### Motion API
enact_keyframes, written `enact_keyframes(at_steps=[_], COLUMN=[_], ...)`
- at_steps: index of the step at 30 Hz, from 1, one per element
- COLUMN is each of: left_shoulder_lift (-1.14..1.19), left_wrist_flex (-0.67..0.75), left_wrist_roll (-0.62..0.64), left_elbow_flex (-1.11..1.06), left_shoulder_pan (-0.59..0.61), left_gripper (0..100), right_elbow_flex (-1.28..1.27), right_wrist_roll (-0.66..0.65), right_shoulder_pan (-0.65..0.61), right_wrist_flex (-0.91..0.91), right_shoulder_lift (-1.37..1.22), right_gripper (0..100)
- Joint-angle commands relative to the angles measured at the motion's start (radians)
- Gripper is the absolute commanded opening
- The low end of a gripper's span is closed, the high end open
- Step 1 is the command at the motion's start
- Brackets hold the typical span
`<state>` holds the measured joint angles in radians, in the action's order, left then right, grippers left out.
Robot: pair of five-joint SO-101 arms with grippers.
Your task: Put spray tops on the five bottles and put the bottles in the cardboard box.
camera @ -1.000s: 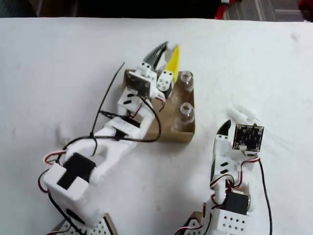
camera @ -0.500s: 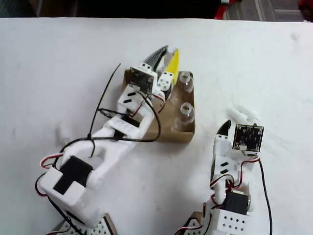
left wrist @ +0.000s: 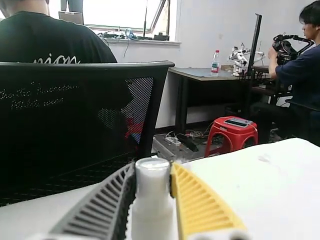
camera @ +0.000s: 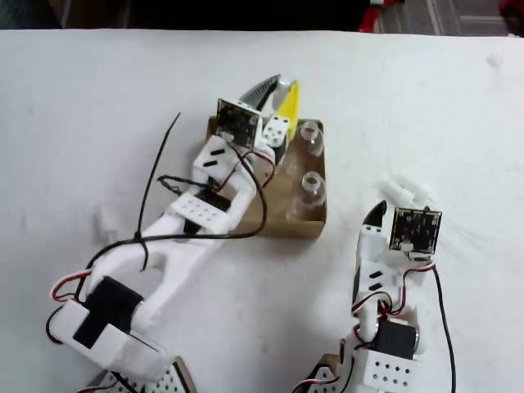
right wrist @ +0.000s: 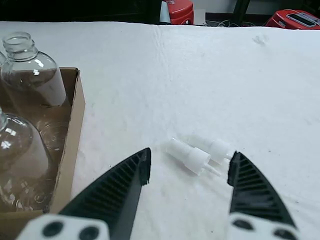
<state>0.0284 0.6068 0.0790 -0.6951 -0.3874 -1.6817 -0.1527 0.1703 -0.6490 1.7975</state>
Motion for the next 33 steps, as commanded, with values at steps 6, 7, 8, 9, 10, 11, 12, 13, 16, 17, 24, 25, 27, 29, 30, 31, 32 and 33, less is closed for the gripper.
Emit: enact_keyframes(at_steps=[6,7,8,9,10,11,12,13,16,17,24,25,27,29,30,31,32,33], left_shoulder_lift=[-0.061,-0.061,-0.059,-0.059,-0.059,-0.062,-0.062,-0.062,-0.064,-0.064,-0.108,-0.127,-0.159,-0.183,-0.189,-0.193,-0.189,-0.182], left_wrist_flex=[-0.006,-0.006,-0.006,-0.006,-0.006,-0.006,-0.006,-0.006,-0.006,-0.006,-0.008,-0.009,-0.029,-0.092,-0.129,-0.175,-0.233,-0.304], left_wrist_roll=[0.011,0.012,0.012,0.014,0.023,0.048,0.074,0.091,0.097,0.098,0.104,0.104,0.104,0.106,0.106,0.104,0.097,0.097], left_elbow_flex=[0.008,0.008,0.008,0.005,-0.005,-0.014,-0.015,-0.015,-0.015,-0.015,-0.018,-0.02,-0.014,0.014,0.041,0.077,0.124,0.181], left_shoulder_pan=[0.008,0.008,0.008,0.008,0.008,0.008,0.008,0.008,0.008,0.008,0.008,0.008,0.012,0.019,0.019,0.019,0.019,0.019], left_gripper=[8,12,16,21,24,27,29,30,30,30,30,30,30,30,30,28,25,22], right_elbow_flex=[-0.009,-0.009,-0.009,-0.009,-0.009,-0.009,-0.009,-0.009,-0.009,-0.009,-0.009,-0.009,-0.009,-0.009,-0.009,-0.009,-0.009,-0.009], right_wrist_roll=[-0.011,-0.011,-0.011,-0.011,-0.011,-0.011,-0.011,-0.011,-0.011,-0.011,-0.011,-0.011,-0.011,-0.011,-0.011,-0.011,-0.011,-0.011], right_shoulder_pan=[-0.001,-0.001,-0.001,-0.001,-0.001,-0.001,-0.001,-0.001,-0.001,-0.001,-0.002,-0.002,-0.004,-0.004,-0.004,-0.004,-0.004,-0.004], right_wrist_flex=[0.013,0.013,0.013,0.013,0.013,0.013,0.013,0.013,0.013,0.013,0.013,0.015,0.015,0.015,0.015,0.015,0.015,0.015], right_shoulder_lift=[0.001,0.001,0.001,0.001,0.001,0.001,0.001,0.001,0.001,0.001,0.001,0.001,0.001,0.001,0.001,0.001,0.001,0.001], right_gripper=[23.0,23.0,23.0,23.0,23.0,23.0,23.0,23.0,23.0,23.0,23.0,23.0,23.0,23.0,23.0,23.0,23.0,23.0])
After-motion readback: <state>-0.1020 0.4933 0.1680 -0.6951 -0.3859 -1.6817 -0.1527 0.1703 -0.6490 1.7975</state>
